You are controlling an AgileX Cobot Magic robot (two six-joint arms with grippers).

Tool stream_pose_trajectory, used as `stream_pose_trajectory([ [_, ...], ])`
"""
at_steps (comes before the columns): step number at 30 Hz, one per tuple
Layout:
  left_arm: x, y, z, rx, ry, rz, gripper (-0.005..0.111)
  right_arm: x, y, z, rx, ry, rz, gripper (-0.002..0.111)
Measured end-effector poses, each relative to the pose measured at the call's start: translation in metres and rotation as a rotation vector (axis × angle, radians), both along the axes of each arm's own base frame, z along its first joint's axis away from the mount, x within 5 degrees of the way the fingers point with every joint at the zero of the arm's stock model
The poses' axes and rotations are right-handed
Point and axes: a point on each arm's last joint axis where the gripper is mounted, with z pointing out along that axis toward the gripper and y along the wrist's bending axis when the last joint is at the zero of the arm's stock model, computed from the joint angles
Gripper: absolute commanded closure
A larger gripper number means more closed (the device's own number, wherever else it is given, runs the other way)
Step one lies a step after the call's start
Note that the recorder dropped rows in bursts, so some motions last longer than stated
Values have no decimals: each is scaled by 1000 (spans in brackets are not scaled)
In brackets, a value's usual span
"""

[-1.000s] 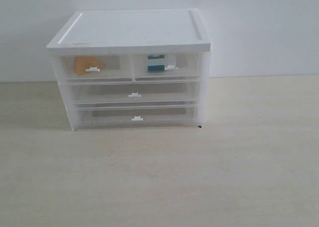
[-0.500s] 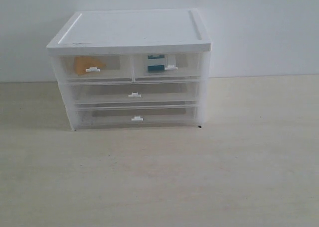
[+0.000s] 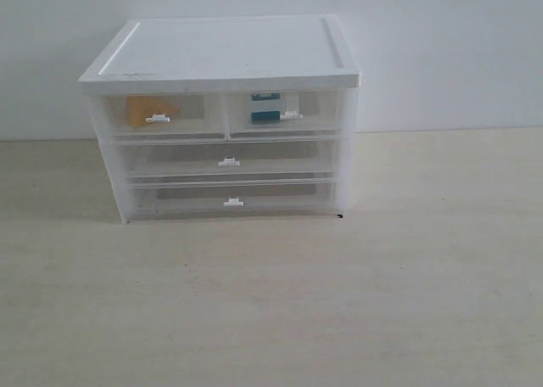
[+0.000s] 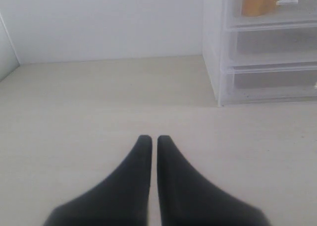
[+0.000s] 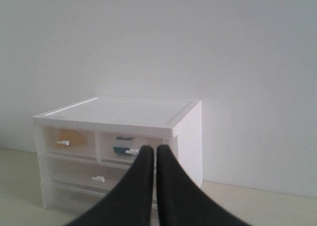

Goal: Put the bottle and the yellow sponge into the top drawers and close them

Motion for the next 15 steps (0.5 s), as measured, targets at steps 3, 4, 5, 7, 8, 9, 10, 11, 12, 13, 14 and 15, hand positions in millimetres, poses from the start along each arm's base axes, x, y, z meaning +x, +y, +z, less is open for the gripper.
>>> stream_pose_trajectory([
  [3, 0, 0, 0, 0, 0, 0, 103, 0, 0, 0, 0, 0, 0, 108],
  [4, 0, 0, 0, 0, 0, 0, 103, 0, 0, 0, 0, 0, 0, 108],
  [5, 0, 0, 0, 0, 0, 0, 103, 0, 0, 0, 0, 0, 0, 108],
  [7, 0, 0, 0, 0, 0, 0, 103, 0, 0, 0, 0, 0, 0, 108],
  [8, 0, 0, 0, 0, 0, 0, 103, 0, 0, 0, 0, 0, 0, 108],
  [9, 0, 0, 0, 0, 0, 0, 103, 0, 0, 0, 0, 0, 0, 108],
  [10, 0, 0, 0, 0, 0, 0, 103, 0, 0, -1, 4, 4, 0, 108],
  [11, 0, 0, 0, 0, 0, 0, 103, 0, 0, -1, 14, 5, 5, 108],
  [12, 0, 0, 0, 0, 0, 0, 103, 1, 0, -4, 29, 17, 9, 108],
  [13, 0, 0, 0, 0, 0, 0, 103, 1, 1, -6, 41, 20, 16, 108],
  [14, 0, 0, 0, 0, 0, 0, 103, 1, 1, -10, 52, 27, 21, 108],
  [15, 0, 0, 0, 0, 1, 0, 103, 1, 1, -14, 62, 31, 24, 108],
])
